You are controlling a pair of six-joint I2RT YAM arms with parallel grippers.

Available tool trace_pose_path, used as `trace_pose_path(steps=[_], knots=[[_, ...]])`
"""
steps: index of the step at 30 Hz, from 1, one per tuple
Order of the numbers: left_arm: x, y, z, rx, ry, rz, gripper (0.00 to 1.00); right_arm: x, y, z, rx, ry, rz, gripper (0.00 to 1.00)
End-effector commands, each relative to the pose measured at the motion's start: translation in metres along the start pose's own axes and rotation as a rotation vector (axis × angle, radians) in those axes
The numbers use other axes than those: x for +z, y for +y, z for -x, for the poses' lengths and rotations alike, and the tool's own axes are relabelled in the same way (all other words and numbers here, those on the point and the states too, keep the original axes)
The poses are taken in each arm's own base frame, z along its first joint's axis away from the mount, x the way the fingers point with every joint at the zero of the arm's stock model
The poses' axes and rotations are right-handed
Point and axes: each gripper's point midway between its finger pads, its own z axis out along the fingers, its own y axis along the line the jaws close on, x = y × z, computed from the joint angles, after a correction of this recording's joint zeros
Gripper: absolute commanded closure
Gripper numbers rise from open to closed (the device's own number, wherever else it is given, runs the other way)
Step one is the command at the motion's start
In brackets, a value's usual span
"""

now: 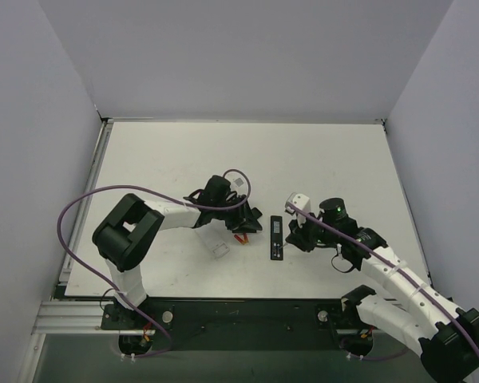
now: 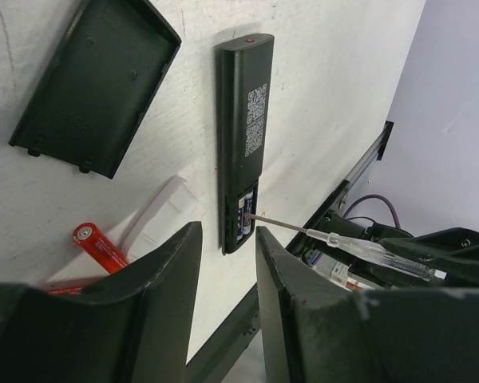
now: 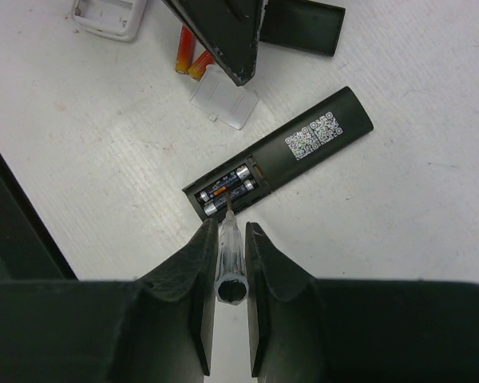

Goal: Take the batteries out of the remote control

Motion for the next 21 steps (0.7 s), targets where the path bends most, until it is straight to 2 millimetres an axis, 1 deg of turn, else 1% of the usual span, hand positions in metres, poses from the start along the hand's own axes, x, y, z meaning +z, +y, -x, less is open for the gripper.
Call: trace_pose_path(steps=[1,3,6,10,13,14,18,21], knots=[[-0.003,-0.018,0.002,0.059,0.009,-0.044,0.58,0.003,-0.009,0.005,-0.028,-0.024,-0.046,1.0],[-0.004,-0.018,0.002,0.065,0.006,-0.037,0.59,0.004,-0.008,0.005,-0.03,-0.025,-0.046,1.0],[-0.003,-0.016,-0.006,0.066,0.023,-0.027,0.61,0.009,-0.01,-0.001,-0.018,-0.016,-0.054,1.0],[0.001,-0.013,-0.016,0.071,0.038,-0.008,0.63,0.017,-0.006,0.002,-0.012,-0.06,-0.064,1.0],[0.002,-0.01,-0.023,0.073,0.047,0.007,0.64,0.019,-0.008,0.002,0.012,-0.082,-0.098,1.0],[0.003,-0.009,-0.026,0.075,0.053,0.01,0.64,0.02,-0.007,-0.003,0.014,-0.069,-0.106,1.0],[0.006,-0.001,-0.035,0.084,0.067,0.036,0.66,0.016,-0.016,-0.007,0.045,-0.072,-0.191,1.0],[0.006,0.008,-0.038,0.088,0.076,0.071,0.67,0.013,-0.016,-0.008,0.056,-0.079,-0.207,1.0]])
